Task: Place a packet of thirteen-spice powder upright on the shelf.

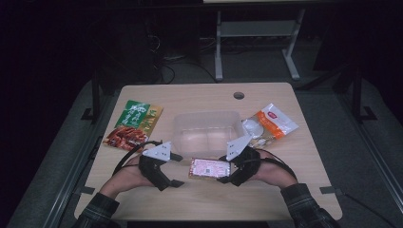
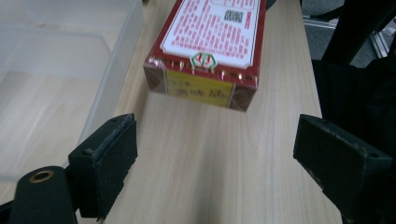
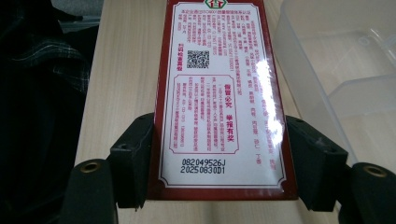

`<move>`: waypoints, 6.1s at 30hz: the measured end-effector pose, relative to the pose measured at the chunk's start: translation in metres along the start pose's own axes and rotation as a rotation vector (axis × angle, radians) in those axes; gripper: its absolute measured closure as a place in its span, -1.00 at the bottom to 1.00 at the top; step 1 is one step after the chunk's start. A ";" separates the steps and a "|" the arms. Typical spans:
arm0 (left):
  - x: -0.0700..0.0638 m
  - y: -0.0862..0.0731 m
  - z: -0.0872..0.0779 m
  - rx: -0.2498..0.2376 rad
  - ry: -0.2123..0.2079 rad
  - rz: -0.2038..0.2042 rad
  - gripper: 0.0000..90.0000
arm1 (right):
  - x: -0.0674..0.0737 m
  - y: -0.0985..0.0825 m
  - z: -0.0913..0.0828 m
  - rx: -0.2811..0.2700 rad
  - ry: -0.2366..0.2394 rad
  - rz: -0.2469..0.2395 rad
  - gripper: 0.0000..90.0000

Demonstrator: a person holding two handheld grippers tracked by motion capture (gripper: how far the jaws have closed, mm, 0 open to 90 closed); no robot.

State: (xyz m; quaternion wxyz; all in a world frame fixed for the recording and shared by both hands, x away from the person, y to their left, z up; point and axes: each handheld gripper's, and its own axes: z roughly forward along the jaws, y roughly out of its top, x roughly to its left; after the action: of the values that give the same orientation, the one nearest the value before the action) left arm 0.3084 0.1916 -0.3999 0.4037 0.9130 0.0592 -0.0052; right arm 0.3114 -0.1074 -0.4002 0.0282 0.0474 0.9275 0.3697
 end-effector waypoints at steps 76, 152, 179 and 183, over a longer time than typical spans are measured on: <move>0.023 0.017 0.020 0.033 -0.035 -0.049 -0.30 | 0.035 -0.079 -0.035 -0.110 -0.240 0.346 -0.63; 0.130 0.117 0.068 0.185 0.057 -0.030 -0.31 | 0.047 -0.102 -0.032 -0.141 -0.268 0.392 -0.64; 0.133 0.131 0.069 0.182 0.077 -0.029 -0.31 | 0.046 -0.104 -0.033 -0.135 -0.270 0.387 -0.64; 0.134 0.132 0.070 0.185 0.078 -0.020 -0.31 | 0.046 -0.104 -0.033 -0.136 -0.271 0.389 -0.64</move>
State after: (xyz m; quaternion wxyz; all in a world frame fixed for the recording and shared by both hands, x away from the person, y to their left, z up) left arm 0.4589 0.0655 -0.3577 0.3150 0.9452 0.0833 0.0211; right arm 0.2556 -0.2002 -0.4485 0.0839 0.2722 0.8616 0.4201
